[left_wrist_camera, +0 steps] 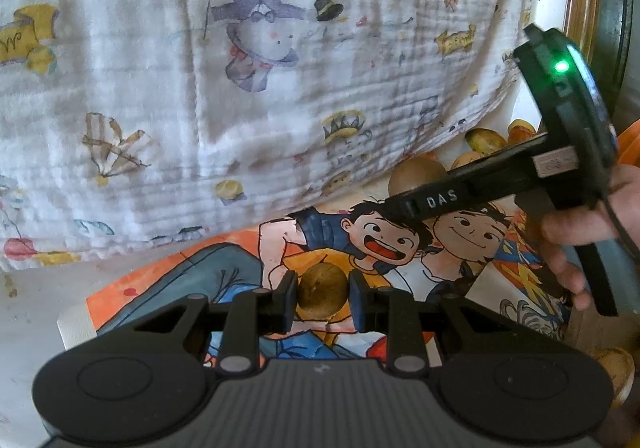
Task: Organize fruits
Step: 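Grasp the brown kiwi with the right tool while the left tool holds the small fruit, then carry the small brown fruit and the kiwi toward the metal tray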
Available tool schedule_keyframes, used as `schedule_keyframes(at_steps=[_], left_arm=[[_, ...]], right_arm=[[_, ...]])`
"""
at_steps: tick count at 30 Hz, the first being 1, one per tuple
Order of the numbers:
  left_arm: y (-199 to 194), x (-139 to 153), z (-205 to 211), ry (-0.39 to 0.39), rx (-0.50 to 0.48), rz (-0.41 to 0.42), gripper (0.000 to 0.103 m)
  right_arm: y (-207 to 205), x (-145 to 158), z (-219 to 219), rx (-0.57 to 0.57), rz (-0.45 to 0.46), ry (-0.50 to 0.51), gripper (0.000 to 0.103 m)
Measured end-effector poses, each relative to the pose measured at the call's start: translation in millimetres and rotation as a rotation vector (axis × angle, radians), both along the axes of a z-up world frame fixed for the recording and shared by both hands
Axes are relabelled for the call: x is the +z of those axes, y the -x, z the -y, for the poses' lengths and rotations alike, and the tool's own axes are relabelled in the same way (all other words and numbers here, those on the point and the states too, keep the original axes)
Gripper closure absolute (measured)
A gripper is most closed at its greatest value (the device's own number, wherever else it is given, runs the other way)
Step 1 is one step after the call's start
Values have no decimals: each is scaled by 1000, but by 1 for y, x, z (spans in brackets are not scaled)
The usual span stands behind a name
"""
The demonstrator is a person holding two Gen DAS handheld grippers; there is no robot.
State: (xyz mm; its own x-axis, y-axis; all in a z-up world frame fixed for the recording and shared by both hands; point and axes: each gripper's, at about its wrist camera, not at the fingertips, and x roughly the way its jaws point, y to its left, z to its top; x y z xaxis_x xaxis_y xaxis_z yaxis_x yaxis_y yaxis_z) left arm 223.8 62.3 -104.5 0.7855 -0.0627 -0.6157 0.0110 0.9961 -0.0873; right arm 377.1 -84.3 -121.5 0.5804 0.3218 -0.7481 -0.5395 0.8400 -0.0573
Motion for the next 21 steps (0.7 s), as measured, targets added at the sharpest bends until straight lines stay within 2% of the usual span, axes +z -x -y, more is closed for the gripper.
schedule_keyframes(at_steps=[9, 16, 21], left_arm=[[5, 6, 9, -7, -10, 8, 74], [17, 17, 18, -11, -23, 28, 74], [27, 30, 25, -20, -30, 55, 74]], right_arm=[[39, 30, 2, 51, -17, -45, 37], [70, 70, 15, 54, 13, -99, 37], [103, 110, 27, 36, 64, -152, 37]])
